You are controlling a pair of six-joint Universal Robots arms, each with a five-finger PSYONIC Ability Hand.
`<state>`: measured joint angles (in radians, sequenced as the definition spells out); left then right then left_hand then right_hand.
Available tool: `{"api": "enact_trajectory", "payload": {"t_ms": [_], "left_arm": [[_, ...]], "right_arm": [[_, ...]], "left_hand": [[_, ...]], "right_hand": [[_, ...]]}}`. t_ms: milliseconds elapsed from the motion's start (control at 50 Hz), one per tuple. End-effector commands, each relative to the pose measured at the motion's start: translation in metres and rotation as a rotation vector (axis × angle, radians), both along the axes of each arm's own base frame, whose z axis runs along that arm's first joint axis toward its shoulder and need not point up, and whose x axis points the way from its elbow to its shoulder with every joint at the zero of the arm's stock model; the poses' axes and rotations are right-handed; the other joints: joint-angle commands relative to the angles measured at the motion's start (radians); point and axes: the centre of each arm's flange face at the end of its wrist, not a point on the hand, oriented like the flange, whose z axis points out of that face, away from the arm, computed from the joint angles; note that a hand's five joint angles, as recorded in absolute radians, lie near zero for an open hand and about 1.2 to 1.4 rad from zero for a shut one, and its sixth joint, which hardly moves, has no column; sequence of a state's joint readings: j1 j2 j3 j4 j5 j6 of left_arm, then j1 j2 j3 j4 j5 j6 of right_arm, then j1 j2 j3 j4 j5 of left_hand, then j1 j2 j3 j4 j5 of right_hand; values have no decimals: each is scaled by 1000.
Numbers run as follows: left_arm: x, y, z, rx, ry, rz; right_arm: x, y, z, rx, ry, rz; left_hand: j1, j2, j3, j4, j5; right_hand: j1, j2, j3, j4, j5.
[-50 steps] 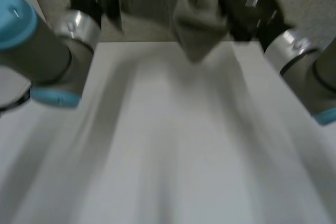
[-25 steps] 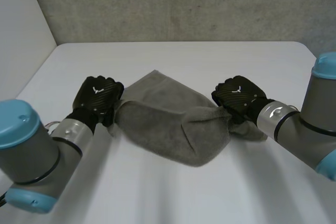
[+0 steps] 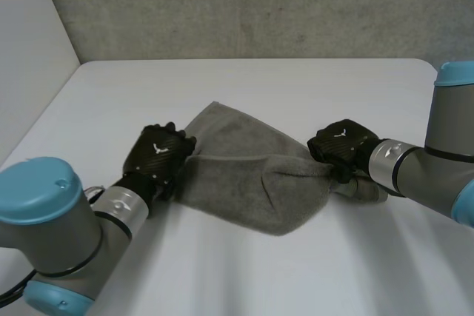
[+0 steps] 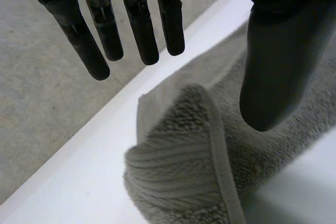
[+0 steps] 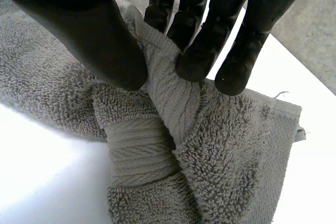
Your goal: Fold the towel.
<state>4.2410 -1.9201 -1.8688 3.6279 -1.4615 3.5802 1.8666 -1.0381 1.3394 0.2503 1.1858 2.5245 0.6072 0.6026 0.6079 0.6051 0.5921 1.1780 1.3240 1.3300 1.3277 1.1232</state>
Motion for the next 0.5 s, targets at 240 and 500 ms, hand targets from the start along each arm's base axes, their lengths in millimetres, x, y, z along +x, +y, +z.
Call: {"api": "enact_trajectory", "payload": {"t_ms": [240,500], "left_arm": [[-16,-25,-27,-90,-191,47],[-19,-48,-34,-102,-206,143]], "right_arm": [[-14,16,-9,27,-2,-11],[-19,29,8,-80,-27,-25]], "left_hand": [[-100,-95,-101,-98,-260],[-53,-49,-54,-51,-213]], "right_hand": [[218,72,66,69,99],[218,72,66,69,99]]}}
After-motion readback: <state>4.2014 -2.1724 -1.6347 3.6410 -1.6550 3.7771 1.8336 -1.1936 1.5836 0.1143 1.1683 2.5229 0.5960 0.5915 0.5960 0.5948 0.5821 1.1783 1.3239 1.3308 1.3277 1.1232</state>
